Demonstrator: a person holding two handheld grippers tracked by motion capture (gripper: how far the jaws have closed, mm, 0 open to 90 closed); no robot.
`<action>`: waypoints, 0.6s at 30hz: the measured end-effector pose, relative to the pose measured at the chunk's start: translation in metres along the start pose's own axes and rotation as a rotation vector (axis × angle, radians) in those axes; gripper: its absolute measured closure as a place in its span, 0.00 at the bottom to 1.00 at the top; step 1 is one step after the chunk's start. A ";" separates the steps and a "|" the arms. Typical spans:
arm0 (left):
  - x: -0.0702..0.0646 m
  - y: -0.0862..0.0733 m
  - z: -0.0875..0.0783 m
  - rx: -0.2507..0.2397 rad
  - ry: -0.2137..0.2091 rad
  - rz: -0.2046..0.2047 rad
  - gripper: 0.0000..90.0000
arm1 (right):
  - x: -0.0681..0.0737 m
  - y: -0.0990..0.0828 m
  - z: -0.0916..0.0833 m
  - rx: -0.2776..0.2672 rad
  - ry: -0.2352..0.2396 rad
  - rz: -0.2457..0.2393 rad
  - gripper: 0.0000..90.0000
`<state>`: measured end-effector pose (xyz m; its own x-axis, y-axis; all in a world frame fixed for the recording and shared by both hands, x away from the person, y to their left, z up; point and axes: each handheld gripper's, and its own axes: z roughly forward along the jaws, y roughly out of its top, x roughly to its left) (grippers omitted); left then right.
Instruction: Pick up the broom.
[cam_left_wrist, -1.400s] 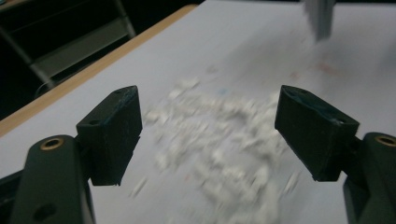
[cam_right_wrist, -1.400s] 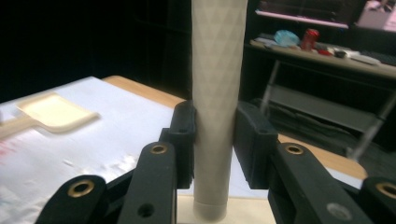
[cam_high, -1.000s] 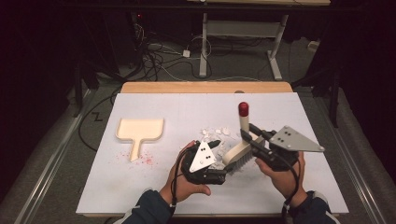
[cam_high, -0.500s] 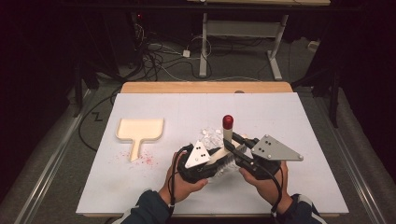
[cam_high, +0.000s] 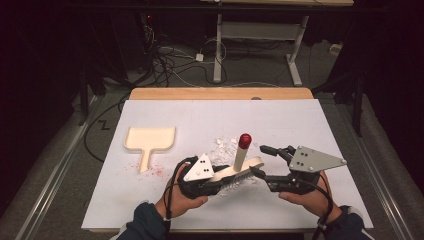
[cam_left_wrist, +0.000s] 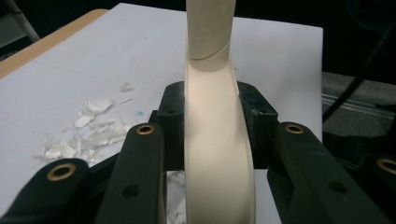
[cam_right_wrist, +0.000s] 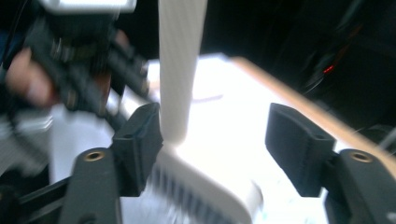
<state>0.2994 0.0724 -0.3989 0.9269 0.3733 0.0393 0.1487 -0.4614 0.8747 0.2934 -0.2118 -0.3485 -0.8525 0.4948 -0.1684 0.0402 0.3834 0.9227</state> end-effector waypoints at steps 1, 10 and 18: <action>0.000 -0.001 -0.003 0.007 -0.009 0.009 0.72 | -0.002 -0.003 -0.001 0.029 0.028 -0.004 0.40; -0.008 -0.003 -0.007 0.031 -0.176 0.094 0.72 | 0.008 -0.020 0.021 0.200 0.249 -0.070 0.41; -0.009 -0.006 -0.004 0.033 -0.238 0.114 0.71 | 0.014 -0.030 0.038 0.261 0.396 -0.060 0.63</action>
<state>0.2887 0.0745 -0.4029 0.9927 0.1189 0.0187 0.0458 -0.5167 0.8549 0.3001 -0.1871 -0.3919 -0.9884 0.1498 -0.0268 0.0710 0.6101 0.7891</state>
